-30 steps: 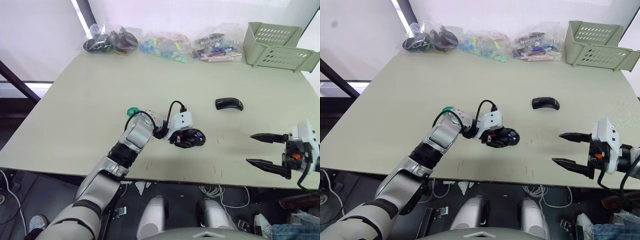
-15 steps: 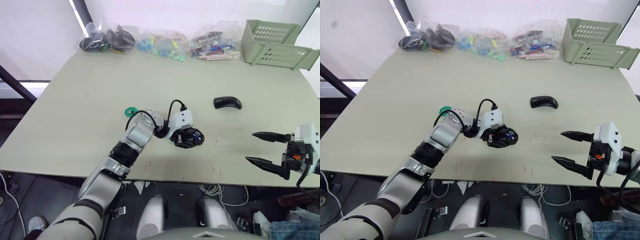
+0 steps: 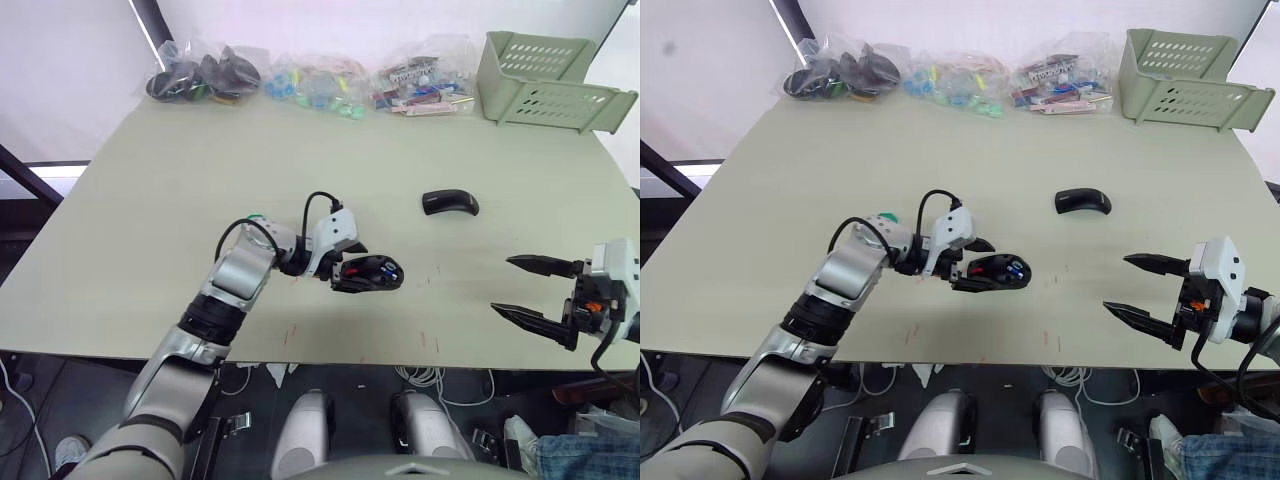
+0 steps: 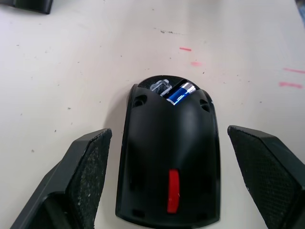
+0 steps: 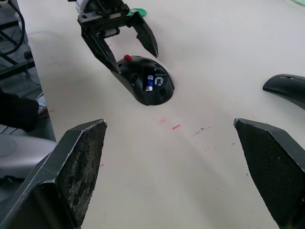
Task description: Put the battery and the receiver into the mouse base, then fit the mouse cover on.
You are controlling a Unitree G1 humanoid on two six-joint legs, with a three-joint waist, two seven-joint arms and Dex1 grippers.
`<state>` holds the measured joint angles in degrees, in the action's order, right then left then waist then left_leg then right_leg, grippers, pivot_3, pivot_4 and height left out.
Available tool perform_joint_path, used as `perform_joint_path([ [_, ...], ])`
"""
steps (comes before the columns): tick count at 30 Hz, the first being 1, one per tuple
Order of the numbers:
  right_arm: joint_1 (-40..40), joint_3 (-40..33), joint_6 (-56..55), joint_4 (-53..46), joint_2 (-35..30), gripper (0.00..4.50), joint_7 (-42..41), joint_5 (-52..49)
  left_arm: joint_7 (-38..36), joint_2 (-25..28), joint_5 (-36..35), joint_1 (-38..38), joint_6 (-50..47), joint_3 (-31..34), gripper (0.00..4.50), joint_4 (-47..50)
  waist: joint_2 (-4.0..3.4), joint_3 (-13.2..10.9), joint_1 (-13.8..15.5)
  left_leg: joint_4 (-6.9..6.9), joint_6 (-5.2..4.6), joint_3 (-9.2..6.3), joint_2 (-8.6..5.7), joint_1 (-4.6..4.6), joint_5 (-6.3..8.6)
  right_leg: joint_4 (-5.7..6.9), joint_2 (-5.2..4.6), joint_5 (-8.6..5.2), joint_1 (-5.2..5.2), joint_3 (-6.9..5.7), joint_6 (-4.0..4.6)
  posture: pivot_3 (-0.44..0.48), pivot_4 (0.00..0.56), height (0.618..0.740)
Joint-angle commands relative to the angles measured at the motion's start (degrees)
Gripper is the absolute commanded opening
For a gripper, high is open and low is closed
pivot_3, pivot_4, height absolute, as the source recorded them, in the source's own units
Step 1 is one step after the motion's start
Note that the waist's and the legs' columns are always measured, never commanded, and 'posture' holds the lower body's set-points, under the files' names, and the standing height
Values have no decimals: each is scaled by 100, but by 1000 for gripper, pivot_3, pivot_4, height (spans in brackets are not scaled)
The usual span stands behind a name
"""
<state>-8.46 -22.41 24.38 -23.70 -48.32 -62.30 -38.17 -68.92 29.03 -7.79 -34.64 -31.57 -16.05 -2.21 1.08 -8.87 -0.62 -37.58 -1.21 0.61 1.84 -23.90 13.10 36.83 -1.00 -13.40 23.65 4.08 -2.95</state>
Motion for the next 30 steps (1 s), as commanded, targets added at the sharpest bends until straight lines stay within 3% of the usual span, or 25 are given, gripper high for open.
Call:
perform_joint_path([
  [1, 165, 7, -79, -30, 40, 4500, 32, -60, 156, 346, -658, 427, -280, 975, 4155, 733, 5, -7, -45, 0, 0, 1, 3, 1, 0, 0, 0, 0, 0, 1, 0, 0, 150, 740],
  [6, 656, 371, -594, 268, 582, 4500, 700, 511, 719, 537, -1092, 1072, -524, 1883, 4155, 1168, 5, -9, -20, 2, 1, 7, 26, 14, 0, 5, 14, 0, -1, -2, 0, 0, 150, 740],
  [13, 868, 603, -857, 448, 904, 4500, 502, 472, 1760, 492, -1386, 1840, -798, 2751, 4155, 1630, 9, -19, 31, 4, 1, 9, 30, 9, 0, 6, 5, 1, 2, 1, 1, 0, 150, 740],
  [16, 995, 758, -1078, 617, 1018, 4500, 255, 442, 2911, 216, -1148, 2227, -887, 3388, 4155, 1748, 11, -19, -9, 3, 1, 19, 28, 11, 0, 2, -3, 2, 0, 7, 0, 0, 150, 740],
  [19, 1071, 871, -1200, 713, 1075, 4500, 99, 456, 3787, -63, -979, 2326, -1084, 3541, 4155, 1940, 16, -22, -25, 4, 1, 22, 30, 16, 0, 4, 3, 20, -1, 10, -3, 0, 150, 740],
  [25, 1188, 918, -1145, 853, 992, 4500, -12, 418, 4675, -377, -962, 2225, -1391, 3503, 4155, 2159, 19, -23, -2, 3, 3, 17, 28, 19, -1, 14, 5, 21, 0, 5, 5, 0, 150, 740],
  [28, 1259, 900, -973, 861, 850, 4500, -168, 288, 4678, -285, -1052, 2071, -1415, 3518, 4155, 1969, 22, -25, -11, 3, 3, 22, 23, 18, -1, 14, 4, 25, 1, 8, 5, 0, 150, 740],
  [30, 1241, 819, -816, 839, 730, 4500, -257, 122, 3968, 148, -1349, 1988, -1405, 3487, 4155, 1709, 23, -25, -13, 3, 3, 20, 22, 19, -1, 14, 8, 27, 1, 8, 4, 0, 150, 740],
])
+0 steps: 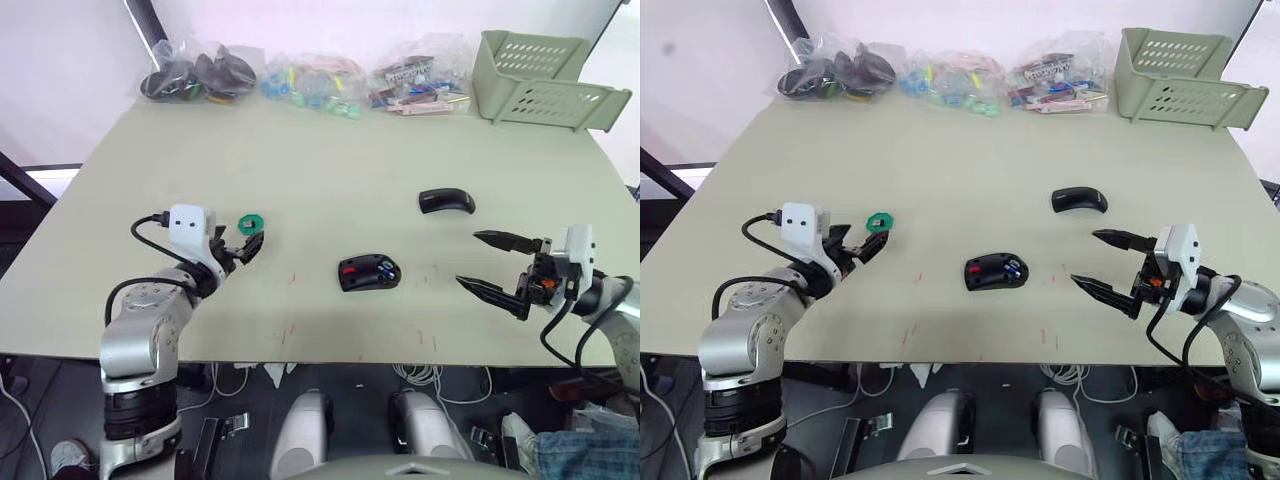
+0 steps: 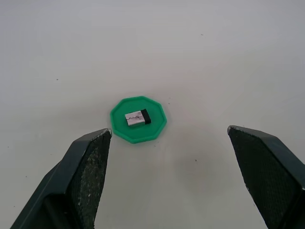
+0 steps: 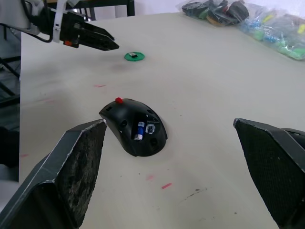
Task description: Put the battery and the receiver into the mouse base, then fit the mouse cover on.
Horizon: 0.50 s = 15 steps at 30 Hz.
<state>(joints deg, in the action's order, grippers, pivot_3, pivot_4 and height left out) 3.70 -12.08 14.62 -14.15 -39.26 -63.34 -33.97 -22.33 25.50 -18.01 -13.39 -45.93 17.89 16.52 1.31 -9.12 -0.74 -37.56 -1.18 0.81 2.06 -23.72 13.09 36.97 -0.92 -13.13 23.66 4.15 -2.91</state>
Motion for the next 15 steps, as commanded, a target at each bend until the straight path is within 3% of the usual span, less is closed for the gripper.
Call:
perform_joint_path([
  [1, 30, -240, 260, -129, -225, 4500, -184, -395, -1175, 799, -468, -203, 99, 68, 4155, -427, 0, -1, -5, 0, 0, -1, 1, 0, 0, 0, 4, 0, 1, -1, 1, 0, 150, 740],
  [5, 17, -281, 344, -205, -296, 4500, -227, -571, -2642, 1728, -443, -541, 1031, -222, 4155, -1705, -3, -2, -12, 9, 0, 1, 7, 6, 0, 4, 12, -13, 7, -3, 20, 0, 150, 740],
  [8, -43, -287, 340, -297, -287, 4500, -191, -587, -3398, 1819, -187, -817, 2706, -352, 4155, -2750, -4, -1, 5, 8, 0, 4, 4, 5, 0, 3, 7, -16, 6, -3, 17, 0, 150, 740],
  [11, -153, -327, 267, -429, -277, 4500, -155, -549, -4357, 2168, -16, -1670, 2968, -750, 4155, -4249, 5, -4, 40, 5, 0, 6, -1, -2, 0, -5, 1, -13, 6, -3, 22, 0, 150, 740],
  [15, -222, -426, 254, -667, -228, 4500, 14, -587, -5388, 2136, 400, -2937, 3956, -1225, 4155, -6298, 13, -7, 53, 4, 0, 4, -4, -7, 0, -6, 2, -13, 6, -5, 18, 0, 150, 740],
])
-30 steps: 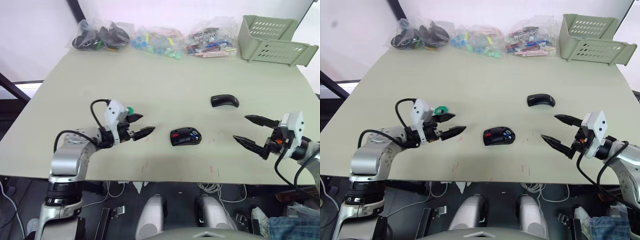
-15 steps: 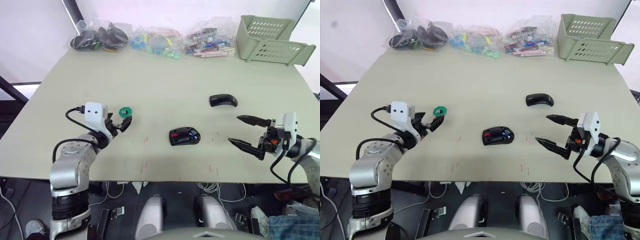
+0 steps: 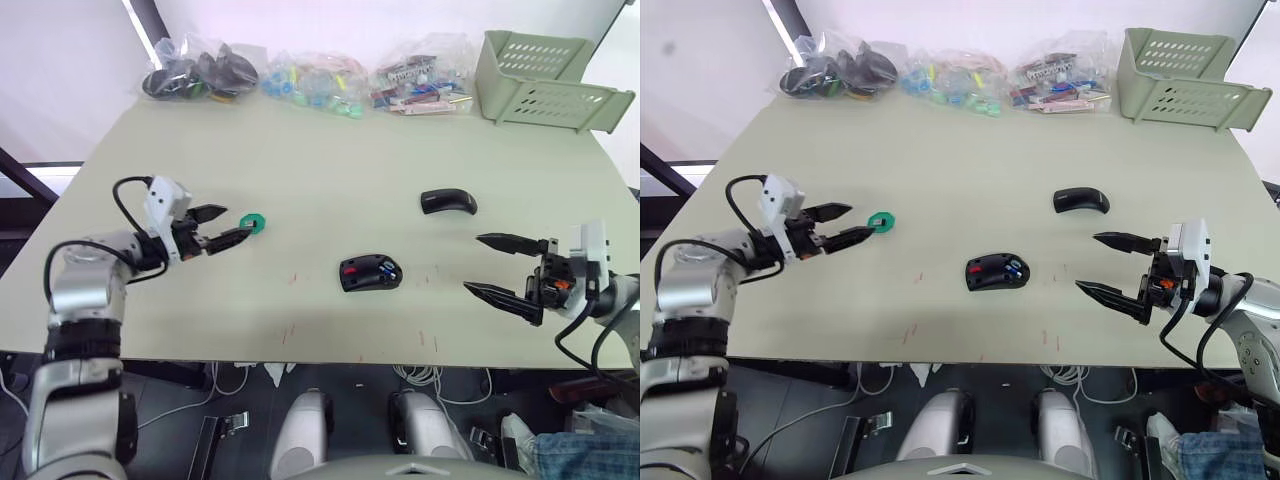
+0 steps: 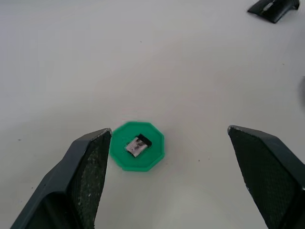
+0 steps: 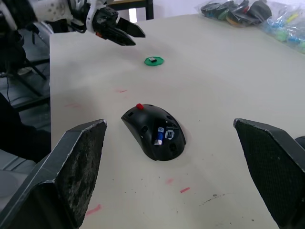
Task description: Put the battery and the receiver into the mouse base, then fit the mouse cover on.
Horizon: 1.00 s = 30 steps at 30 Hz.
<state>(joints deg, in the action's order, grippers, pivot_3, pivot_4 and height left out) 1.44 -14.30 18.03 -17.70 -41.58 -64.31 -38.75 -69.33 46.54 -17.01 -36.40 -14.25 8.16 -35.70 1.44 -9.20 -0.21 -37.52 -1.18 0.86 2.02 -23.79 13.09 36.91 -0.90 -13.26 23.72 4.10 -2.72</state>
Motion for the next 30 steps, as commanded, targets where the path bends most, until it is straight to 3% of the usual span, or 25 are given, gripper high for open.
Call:
perform_joint_path([
  [1, 28, -176, -79, -361, 24, 4500, 170, -96, -849, 14, 422, -873, 1011, -335, 4155, -1498, 0, 0, -4, 0, 0, 1, -1, 0, 0, 0, 0, 0, 0, 0, -1, 0, 150, 740],
  [6, -134, -75, -110, -723, 89, 4500, 288, -64, -932, -291, 1100, -1974, 1624, -724, 4155, -3163, 2, -1, -43, 1, -1, 0, -1, -3, 1, 0, 2, 12, 0, 1, -21, 0, 150, 740],
  [8, -136, -55, -72, -871, 132, 4500, 402, -106, -959, -389, 1200, -2232, 1678, -725, 3644, -3430, 9, -6, -44, 1, -1, -4, -1, -6, 1, 1, 4, 13, 1, 0, -22, 0, 150, 740],
  [11, -81, -34, -42, -1007, 194, 4500, 580, -123, -966, -398, 1302, -2405, 1750, -687, 2460, -3637, 22, -13, -68, 1, -1, -5, 1, -6, 1, 4, 5, 14, 3, 0, -24, 0, 150, 740],
  [30, -262, 67, -201, -1113, 421, 4500, 823, -66, -460, -80, 1957, -2223, 2220, -752, 2460, -3810, 26, -15, -54, -2, -1, -4, 3, -2, 1, 16, 4, 15, 3, 0, -23, 0, 150, 740],
])
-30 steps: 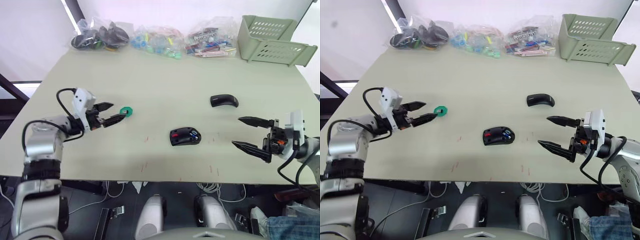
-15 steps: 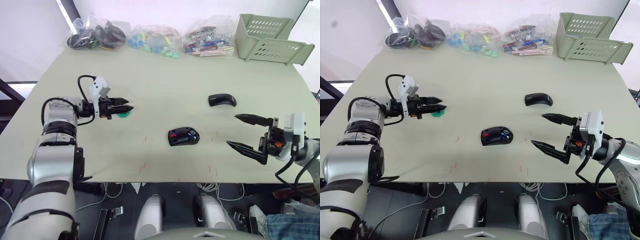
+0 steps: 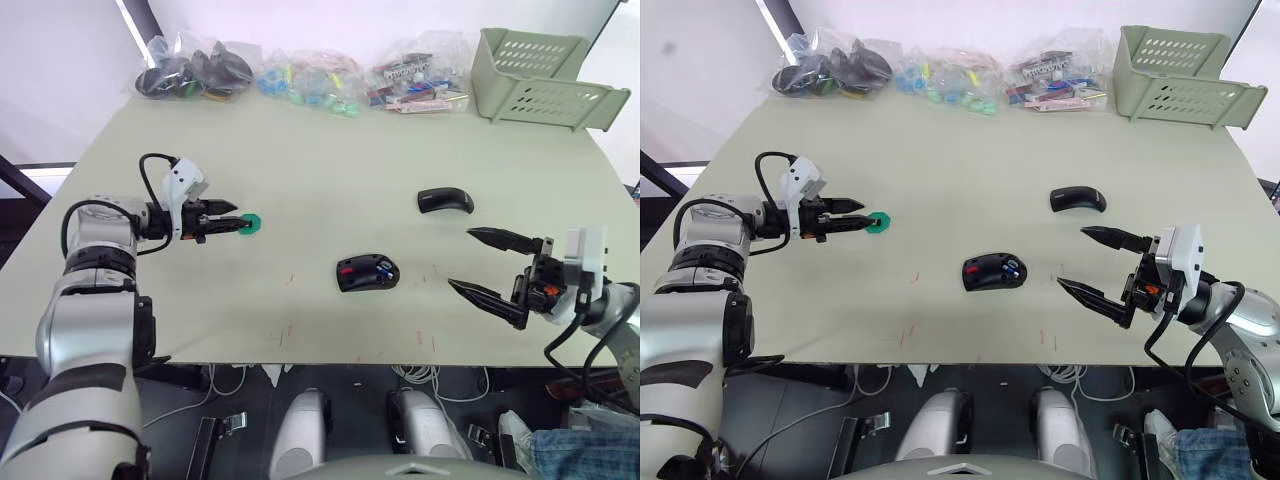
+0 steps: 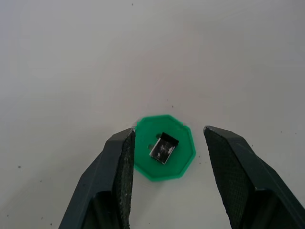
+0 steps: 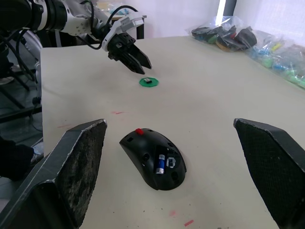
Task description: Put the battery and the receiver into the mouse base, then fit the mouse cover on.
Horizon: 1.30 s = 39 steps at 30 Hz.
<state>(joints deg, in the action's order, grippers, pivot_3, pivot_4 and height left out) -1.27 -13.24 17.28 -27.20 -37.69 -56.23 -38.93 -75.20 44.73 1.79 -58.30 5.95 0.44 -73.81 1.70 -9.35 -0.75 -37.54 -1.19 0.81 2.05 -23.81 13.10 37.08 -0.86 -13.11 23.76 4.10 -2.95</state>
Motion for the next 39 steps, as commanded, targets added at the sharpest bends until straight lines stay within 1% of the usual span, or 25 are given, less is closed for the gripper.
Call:
perform_joint_path([
  [1, 22, -34, -127, -155, 36, 4500, 23, -46, 156, 95, 127, -19, 248, -2, 2460, -1, 0, 0, 1, -1, 0, 0, 0, 0, 0, 0, 0, 0, 0, 0, 0, 0, 150, 740],
  [7, -48, -70, -123, -182, 17, 4500, -17, -92, 370, 36, 269, 13, 365, -13, 2460, -41, 0, 0, 4, -3, 0, 0, 0, 0, 0, 1, 0, 0, -1, 0, 0, 0, 150, 740],
  [15, -340, -246, -163, -291, -277, 4500, -546, -238, 494, -27, 413, 5, 449, -65, 2460, -92, 1, 0, 3, -5, 0, 0, 0, 0, 0, 5, 0, 1, -1, 0, 0, 0, 150, 740],
  [18, -435, -340, -243, -317, -310, 4500, -621, -253, 526, -49, 465, 13, 495, -94, 2460, -98, 2, 1, 5, -7, 0, 0, -1, 1, 0, 9, 0, 0, -1, 0, 0, 0, 150, 740],
  [27, -665, -513, -233, -460, -337, 4500, -561, -326, 583, -86, 579, 34, 612, -109, 2460, -114, 3, 0, 1, -42, 0, 0, 0, 2, 0, 45, 0, -3, -1, 0, -4, 0, 150, 740],
  [31, -648, -495, -227, -470, -329, 4500, -527, -316, 627, -94, 628, 30, 648, -101, 2460, -123, 3, 0, 1, -57, 0, -1, 0, 2, 0, 62, 0, -12, 0, 0, -16, 0, 150, 740],
  [39, -612, -455, -235, -485, -304, 4500, -441, -301, 692, -121, 713, 0, 668, -97, 2460, -139, 3, 0, 6, -60, 1, -1, 0, 0, 1, 61, 0, -5, 0, 0, -6, 0, 150, 740],
])
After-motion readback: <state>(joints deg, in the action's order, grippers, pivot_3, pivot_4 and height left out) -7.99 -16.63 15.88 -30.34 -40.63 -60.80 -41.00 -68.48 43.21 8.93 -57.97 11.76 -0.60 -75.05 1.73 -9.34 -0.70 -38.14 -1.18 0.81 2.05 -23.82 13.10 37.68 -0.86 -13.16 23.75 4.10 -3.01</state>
